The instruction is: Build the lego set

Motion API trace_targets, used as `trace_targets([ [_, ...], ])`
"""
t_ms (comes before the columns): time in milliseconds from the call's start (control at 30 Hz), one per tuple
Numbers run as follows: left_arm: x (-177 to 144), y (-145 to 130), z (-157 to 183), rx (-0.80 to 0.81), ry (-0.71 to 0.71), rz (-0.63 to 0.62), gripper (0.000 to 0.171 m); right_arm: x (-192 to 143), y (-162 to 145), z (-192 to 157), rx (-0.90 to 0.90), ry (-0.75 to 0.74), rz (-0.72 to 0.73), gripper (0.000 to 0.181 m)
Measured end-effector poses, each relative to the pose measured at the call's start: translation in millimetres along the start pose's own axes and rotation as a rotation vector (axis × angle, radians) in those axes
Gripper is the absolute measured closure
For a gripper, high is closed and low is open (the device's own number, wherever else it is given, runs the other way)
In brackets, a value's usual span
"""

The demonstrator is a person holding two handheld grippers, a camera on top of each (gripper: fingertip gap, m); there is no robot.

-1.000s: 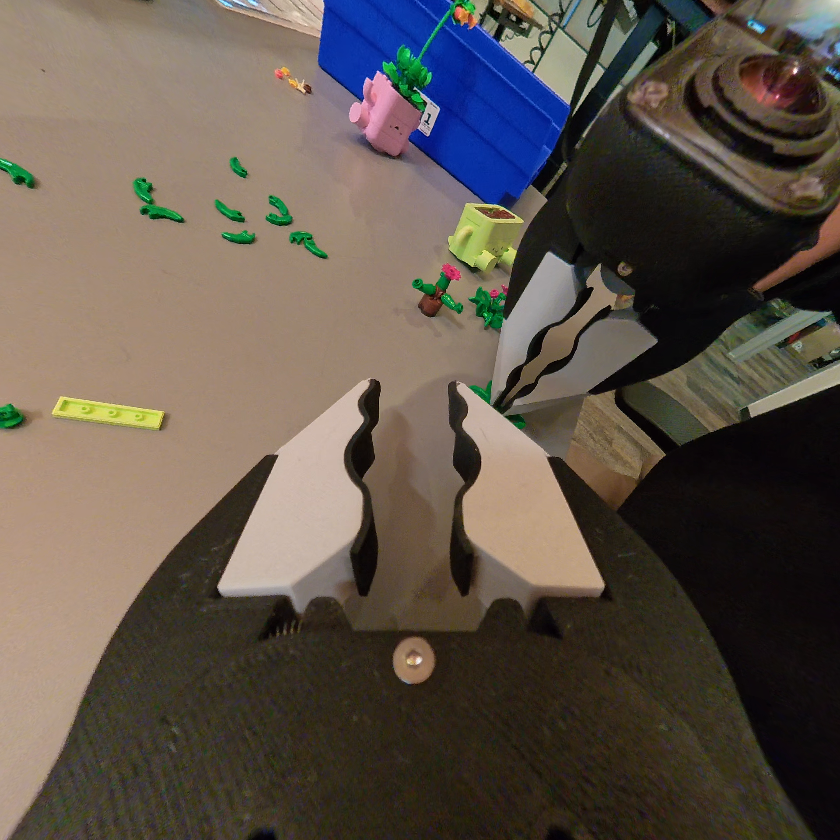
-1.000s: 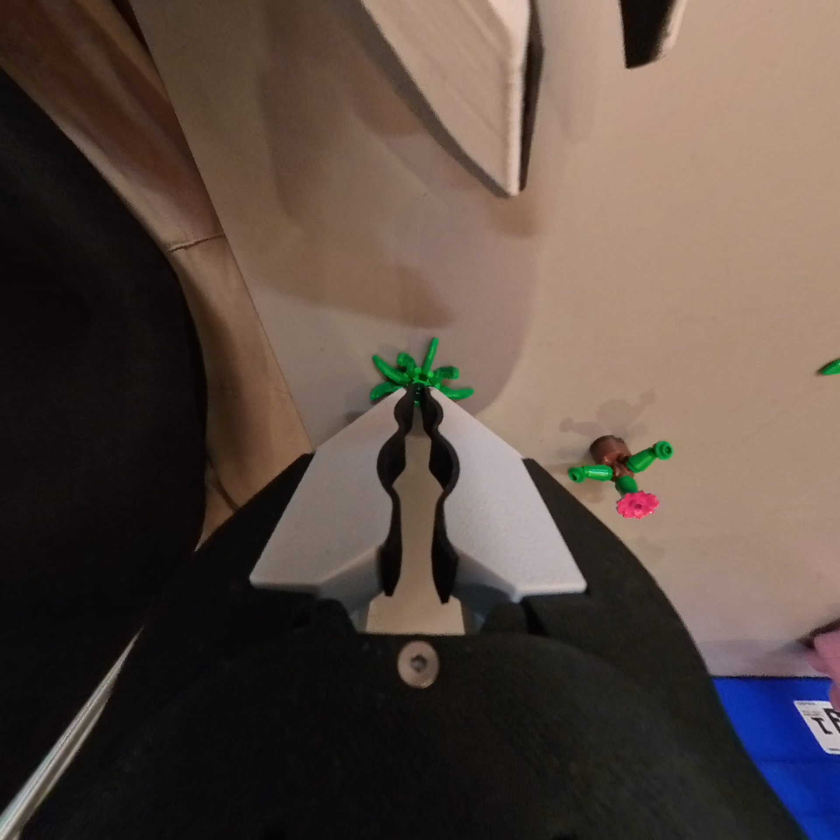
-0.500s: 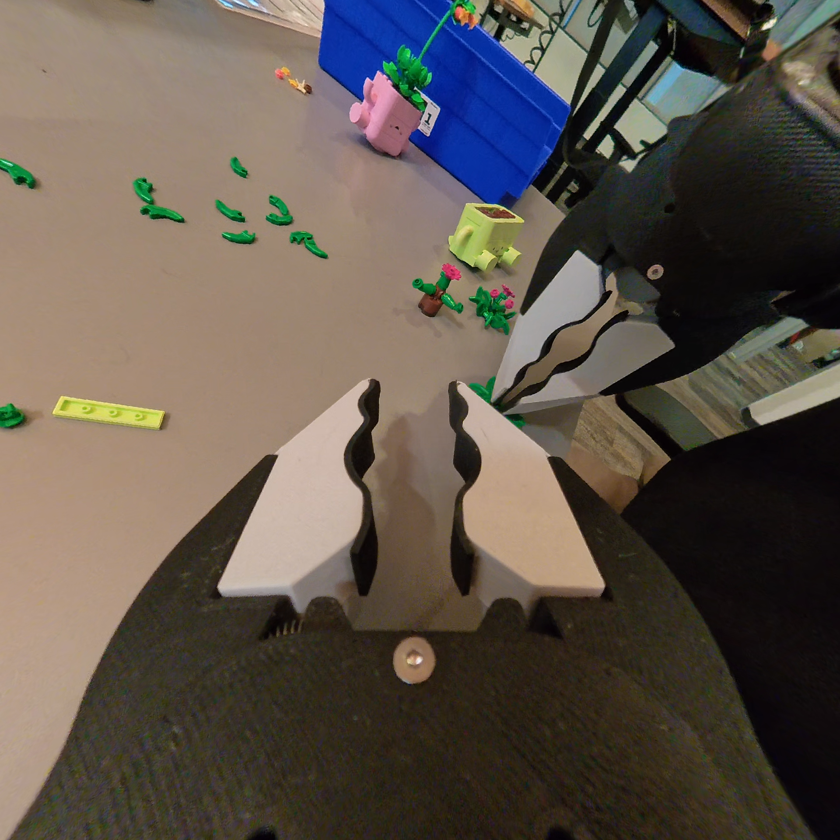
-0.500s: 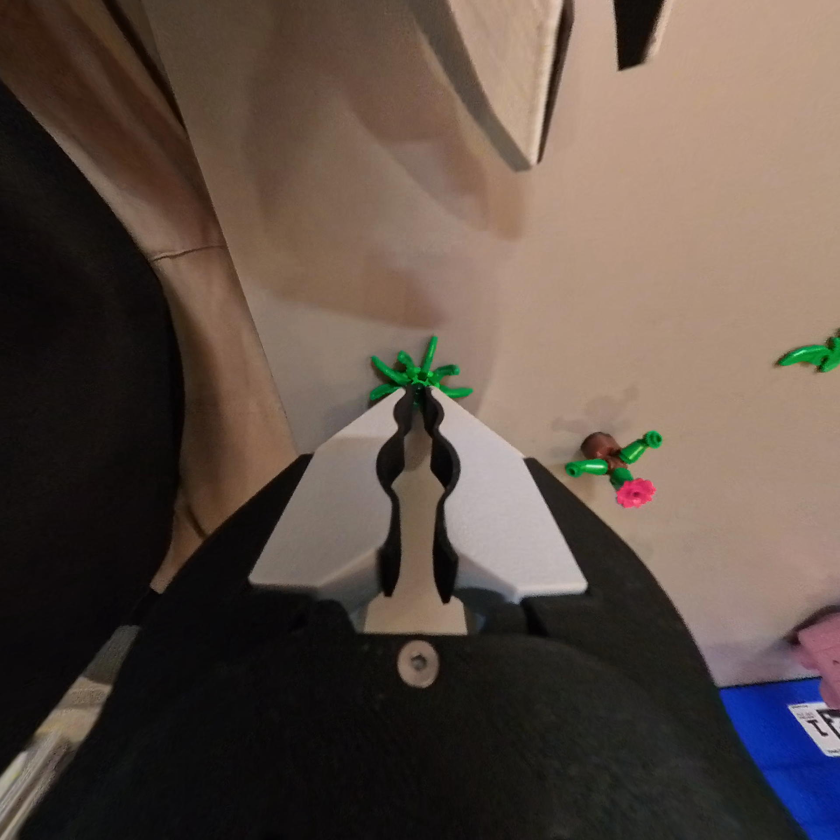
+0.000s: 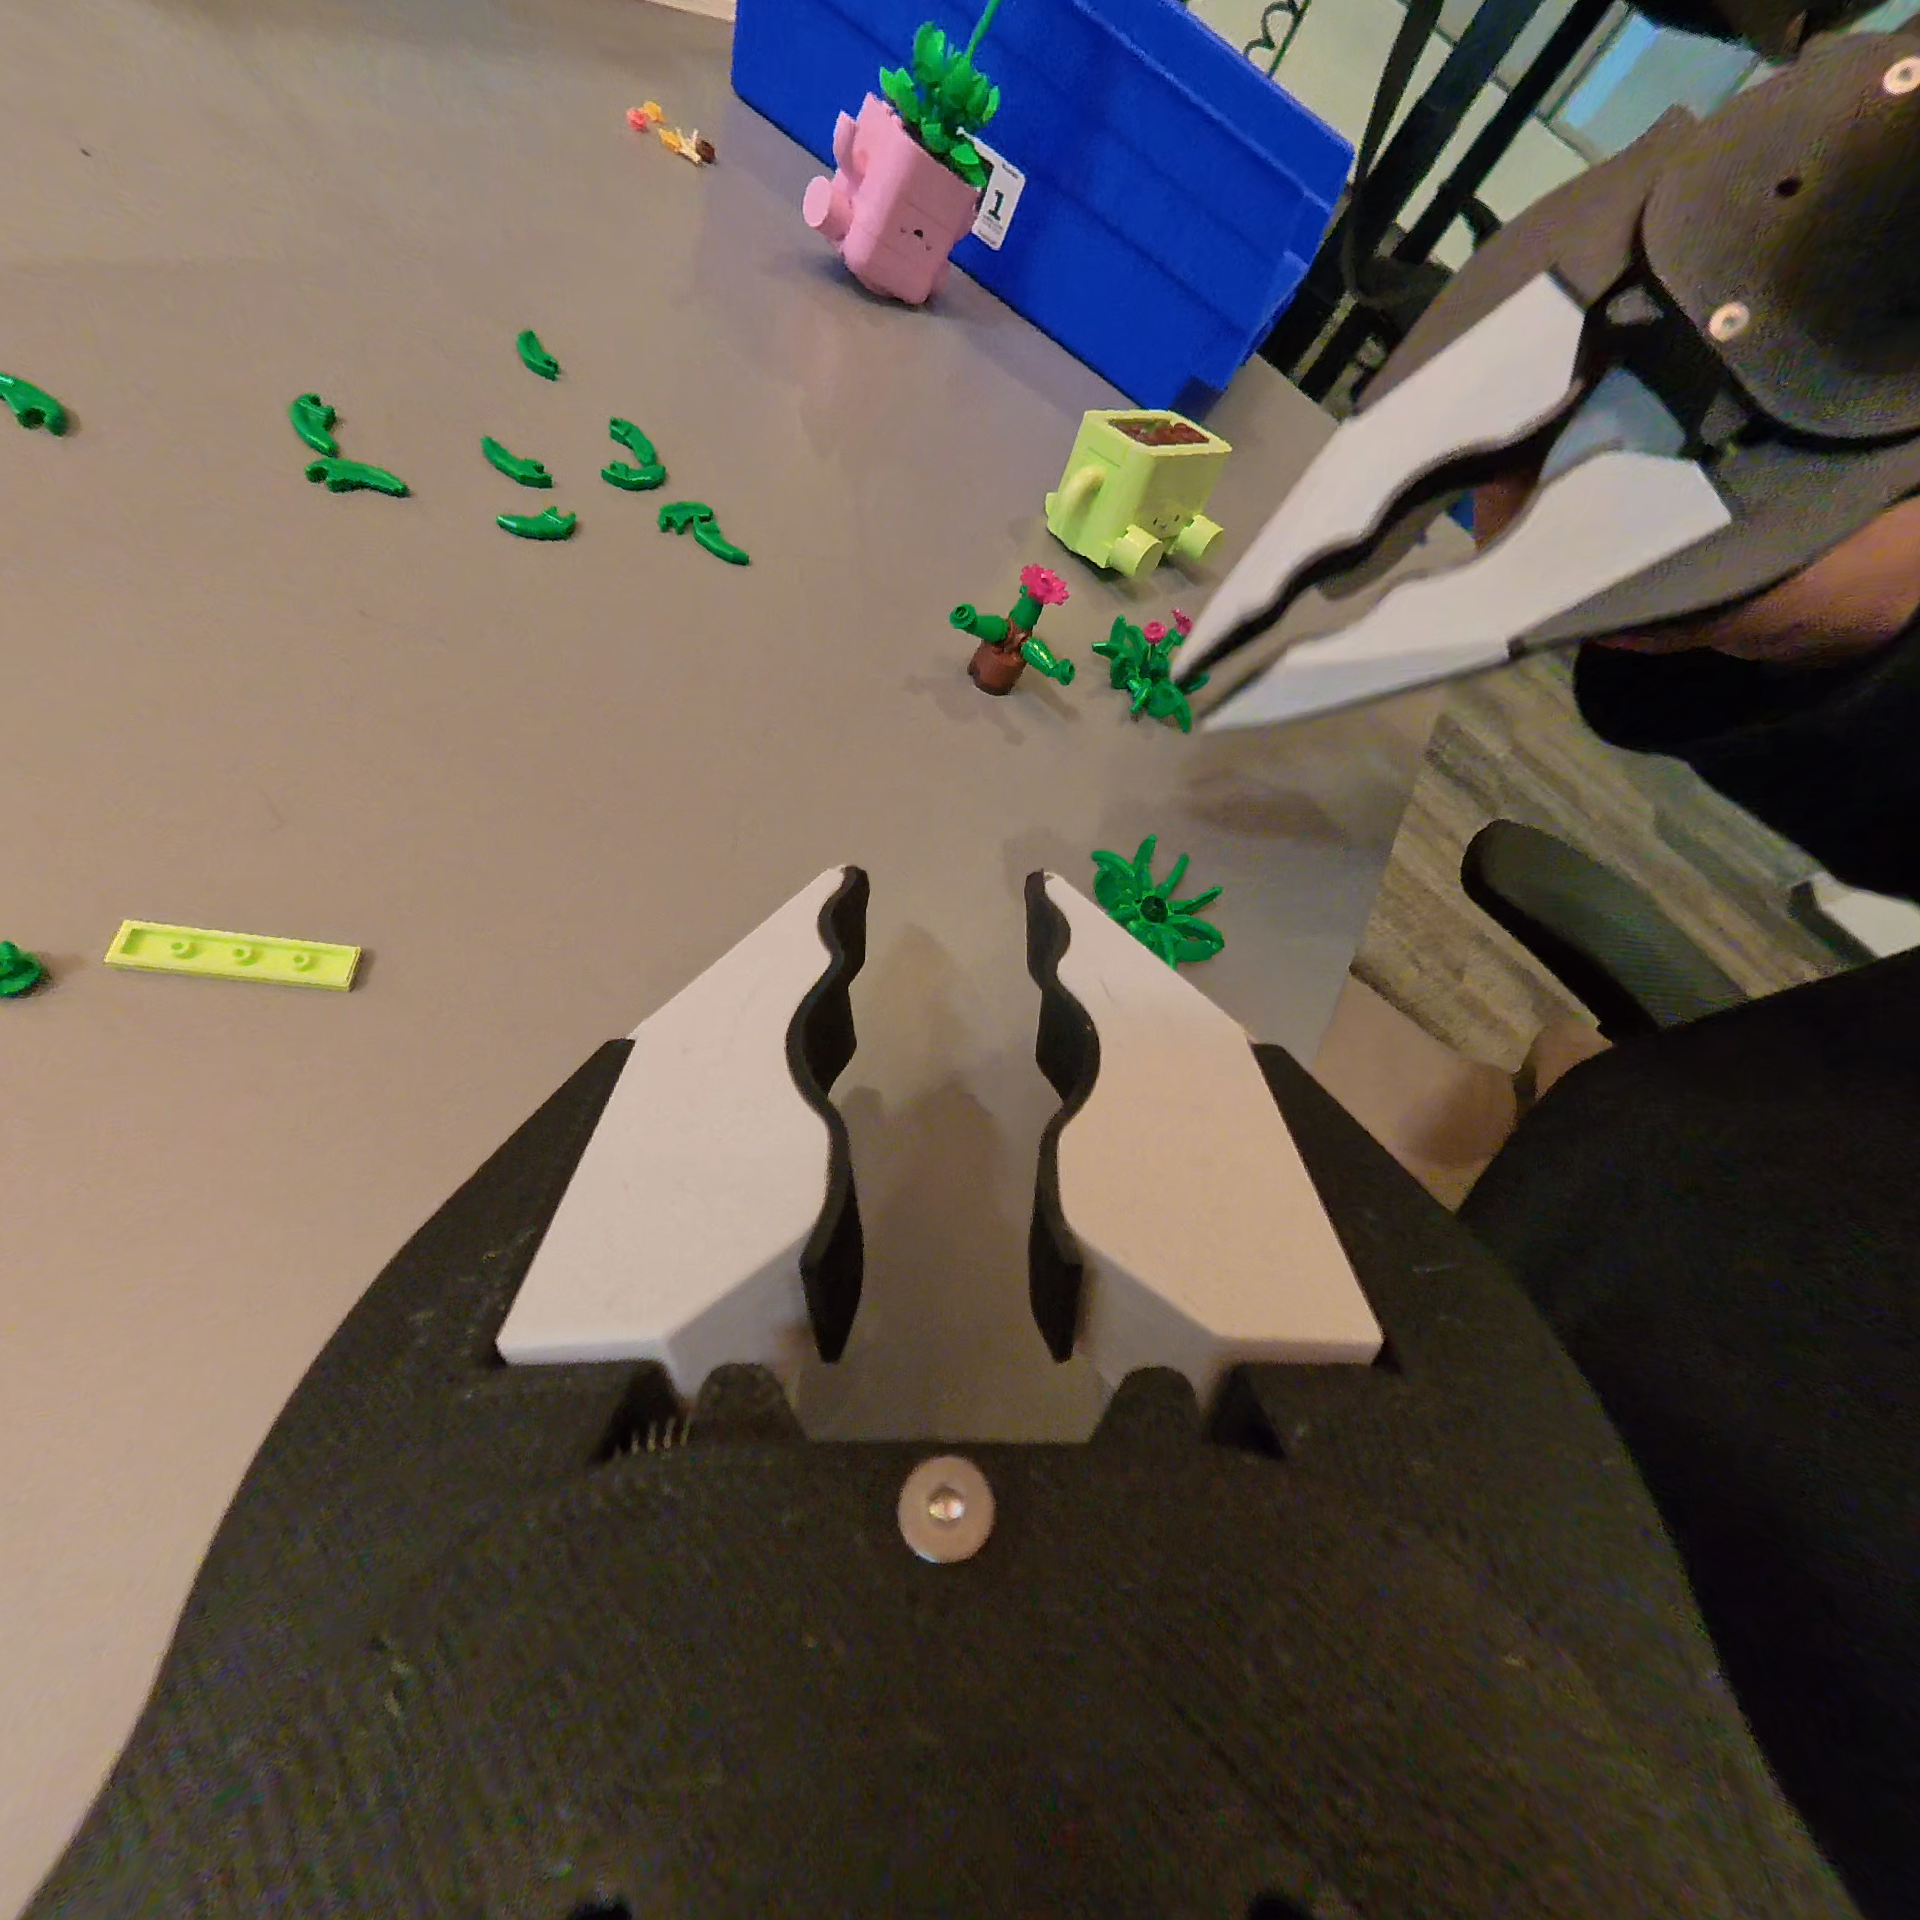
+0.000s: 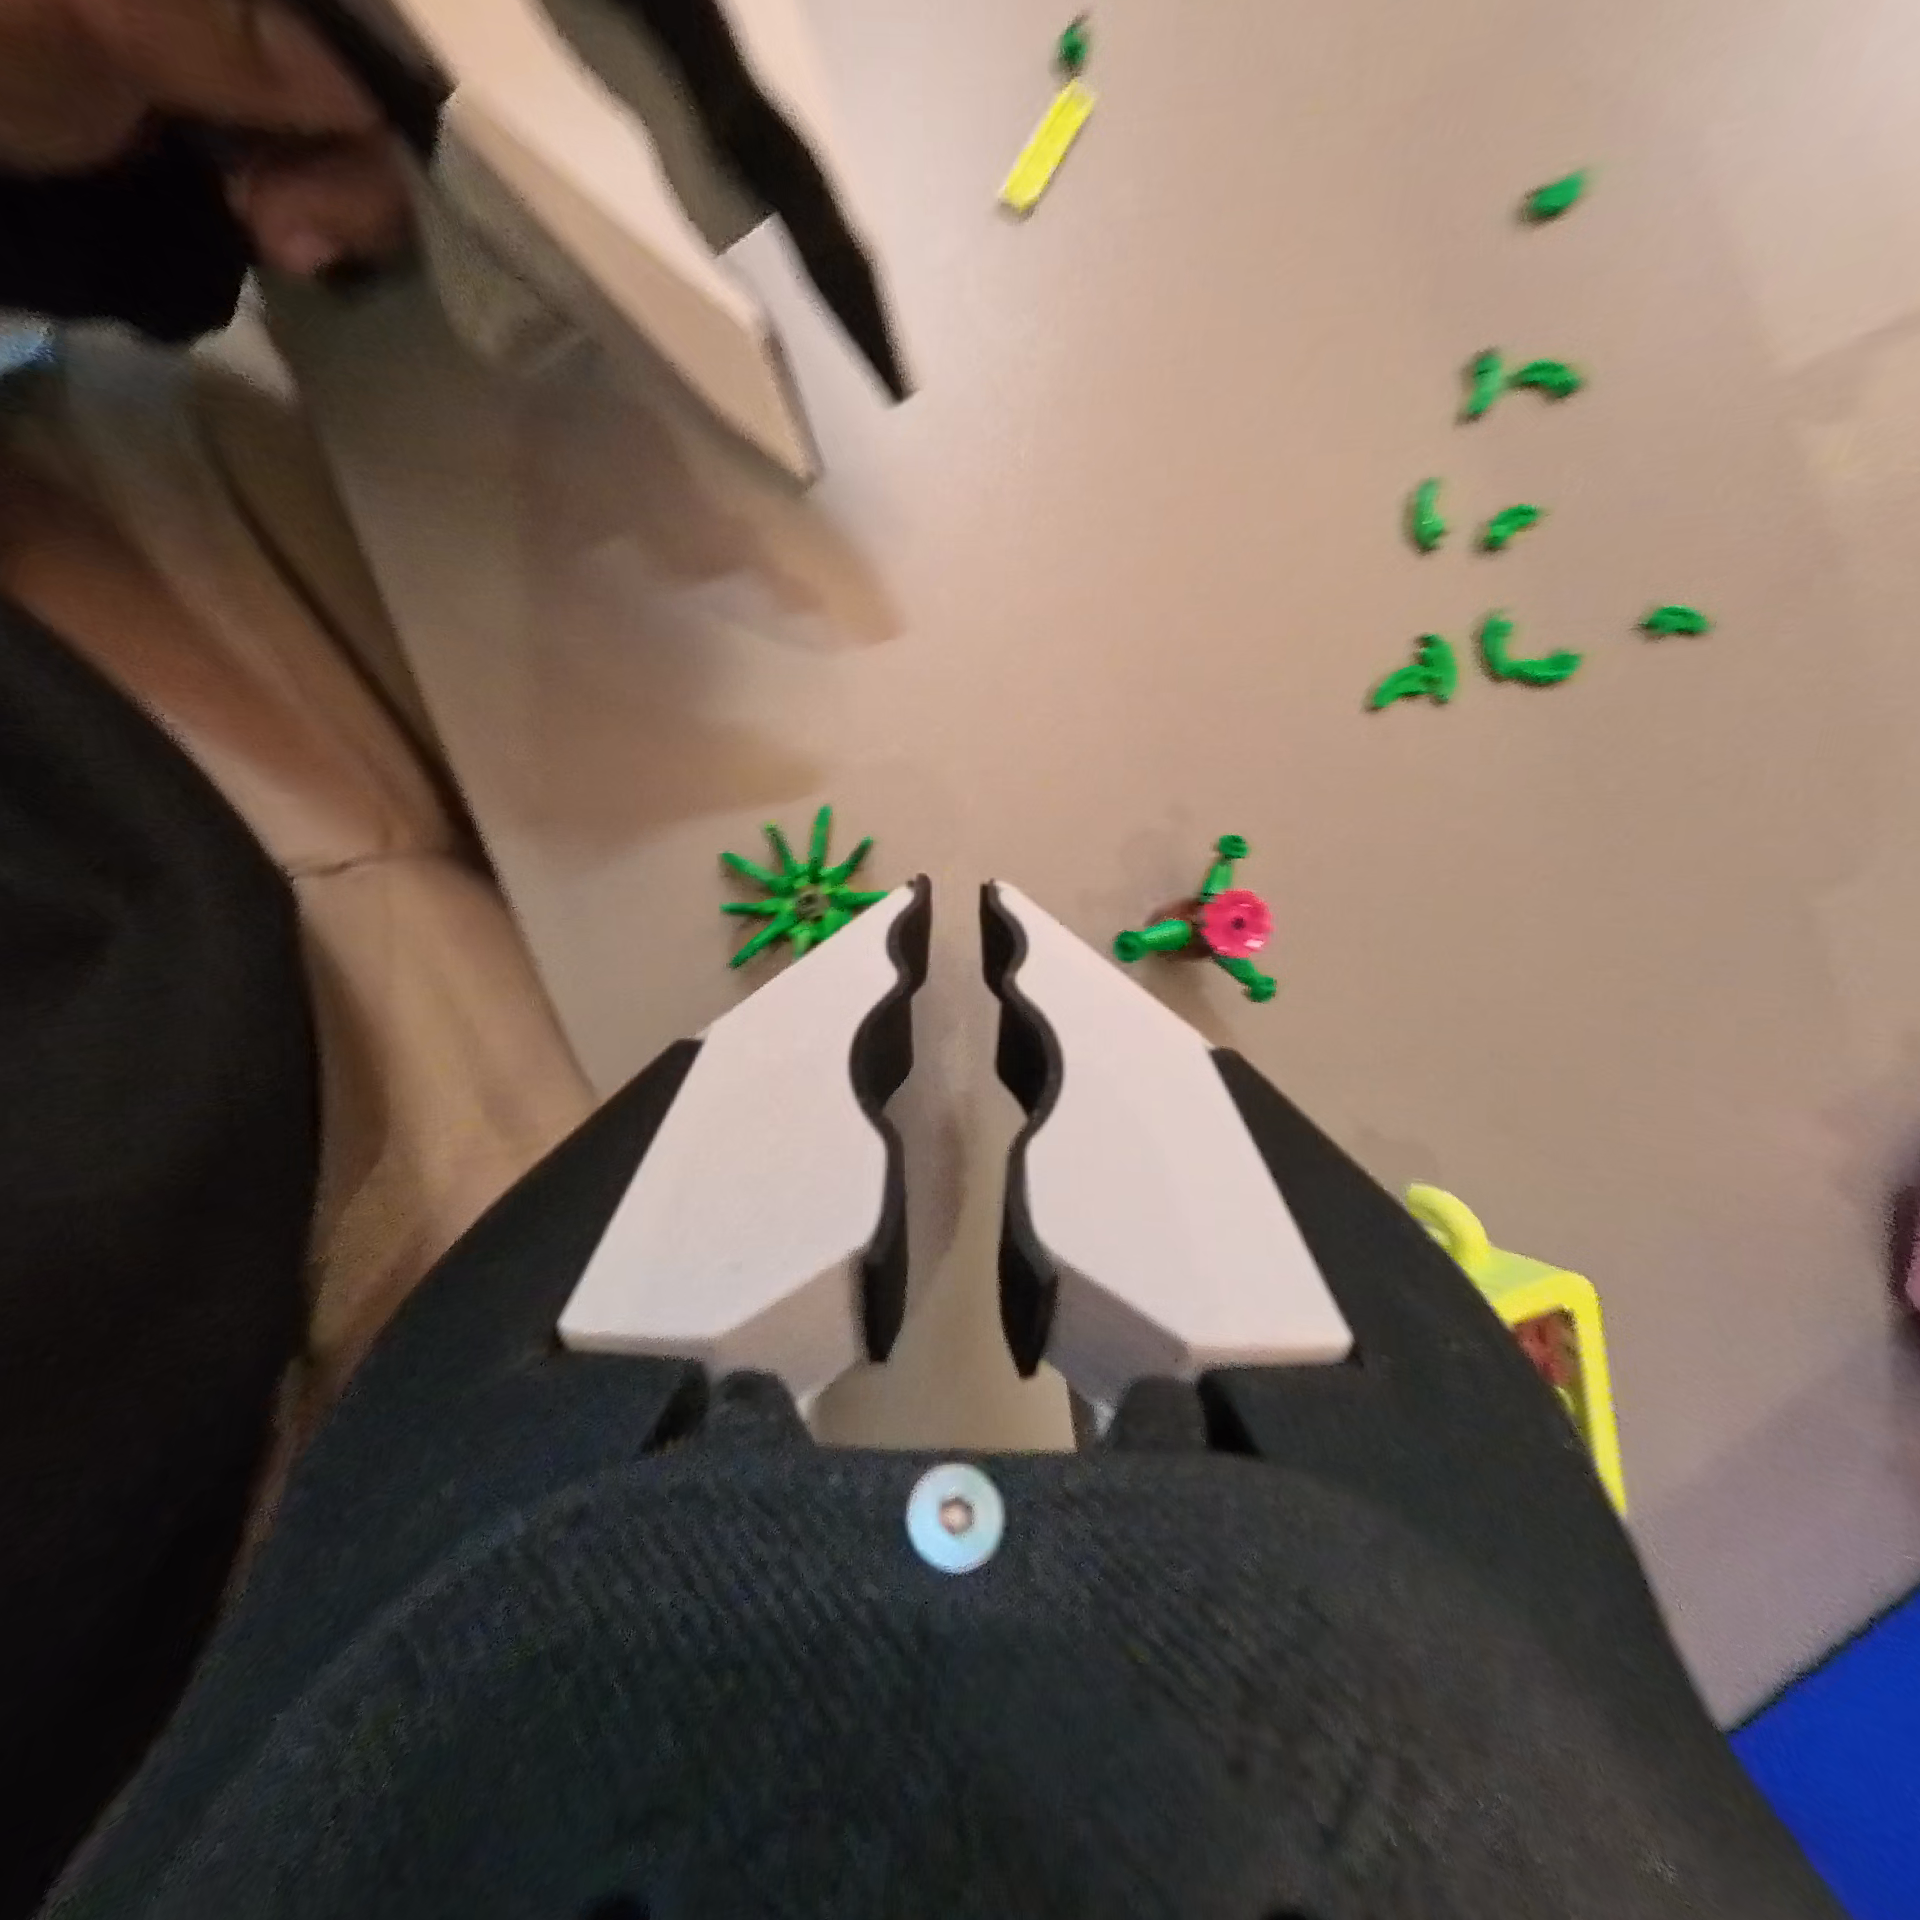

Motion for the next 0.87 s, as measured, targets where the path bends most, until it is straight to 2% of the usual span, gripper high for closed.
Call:
trace_targets([
  [100,2.1,-0.9,3.1,0.036,0.015,-0.02,0.142,-7.3,-8.8,15.7,0.044,-0.134,0.174,0.175],
  [200,3.8,-1.7,4.8,0.061,0.03,-0.036,0.143,-8.3,-17.0,29.0,0.133,-0.205,0.354,0.174],
  [400,9.2,-4.0,8.7,0.118,0.064,-0.085,0.143,-10.3,-39.4,27.9,0.271,-0.204,0.59,0.174],
  [633,17.0,-6.2,13.8,0.204,0.11,-0.133,0.143,-3.6,-56.9,23.6,0.334,-0.078,0.614,0.181],
  [867,21.6,-7.2,15.5,0.226,0.1,-0.159,0.143,6.2,-54.1,18.3,0.273,-0.108,0.525,0.181],
])
Point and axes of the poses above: each gripper's, where its closed fingertips meet, x out along the fingers, y out of its top, z = x × y across the jaws, the point moved 10 cm from there along -x, back along the fingers, and after that the axes turned 12 degrees about z, right-handed, at the moved point
